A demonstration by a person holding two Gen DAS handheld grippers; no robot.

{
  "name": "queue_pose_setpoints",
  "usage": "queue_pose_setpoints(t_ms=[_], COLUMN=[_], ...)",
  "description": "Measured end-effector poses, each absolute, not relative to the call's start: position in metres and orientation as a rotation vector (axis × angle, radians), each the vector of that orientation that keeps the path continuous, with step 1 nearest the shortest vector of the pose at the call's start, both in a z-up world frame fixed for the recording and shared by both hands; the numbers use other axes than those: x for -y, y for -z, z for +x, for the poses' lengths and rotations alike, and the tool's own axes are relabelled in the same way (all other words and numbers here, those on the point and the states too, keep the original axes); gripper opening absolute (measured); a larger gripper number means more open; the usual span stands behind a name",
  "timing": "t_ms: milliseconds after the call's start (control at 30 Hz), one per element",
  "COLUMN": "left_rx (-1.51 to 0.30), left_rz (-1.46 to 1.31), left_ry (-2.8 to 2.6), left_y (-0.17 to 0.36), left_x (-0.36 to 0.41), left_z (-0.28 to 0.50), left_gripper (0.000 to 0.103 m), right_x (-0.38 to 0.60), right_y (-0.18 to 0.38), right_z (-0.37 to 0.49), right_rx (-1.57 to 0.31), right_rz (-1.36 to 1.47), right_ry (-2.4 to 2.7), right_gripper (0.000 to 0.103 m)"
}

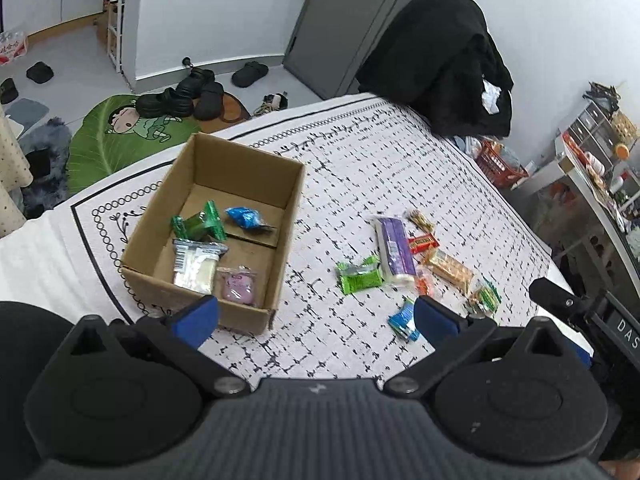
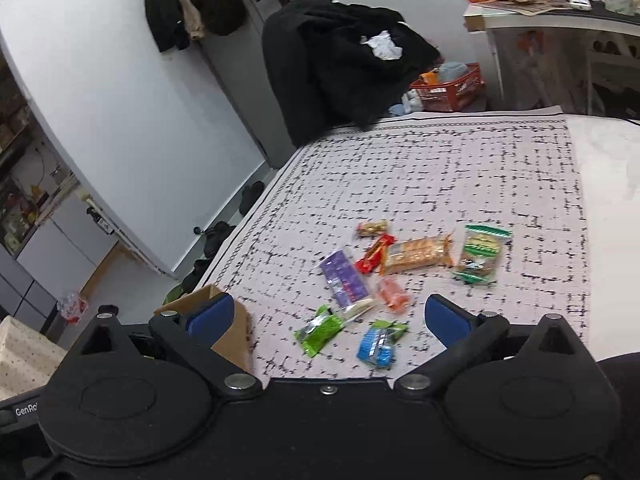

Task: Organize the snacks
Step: 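Withdraw both tools from the box toward the remaining snacks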

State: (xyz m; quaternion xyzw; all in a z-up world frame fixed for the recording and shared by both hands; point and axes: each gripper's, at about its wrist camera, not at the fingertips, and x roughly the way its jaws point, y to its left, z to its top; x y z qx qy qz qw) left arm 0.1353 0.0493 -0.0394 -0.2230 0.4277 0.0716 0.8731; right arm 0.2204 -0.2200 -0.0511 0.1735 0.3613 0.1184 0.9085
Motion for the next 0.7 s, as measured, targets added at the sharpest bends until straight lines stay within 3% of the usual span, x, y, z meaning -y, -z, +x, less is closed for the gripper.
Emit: queue_pose_setpoints(t_ms=[700], left_rx=[-0.935], left_rz=[-0.475], left_ry=[-0.097], left_y=[0.067], left_x=[-0.01], left_z=[0.16], left_gripper=[0.103], right_x=[0.27], right_y=[0.091], right_z=[0.246], right_rx=[-0.82], right_rz=[0.408], right_ry=[-0.169], right_gripper=[0.103])
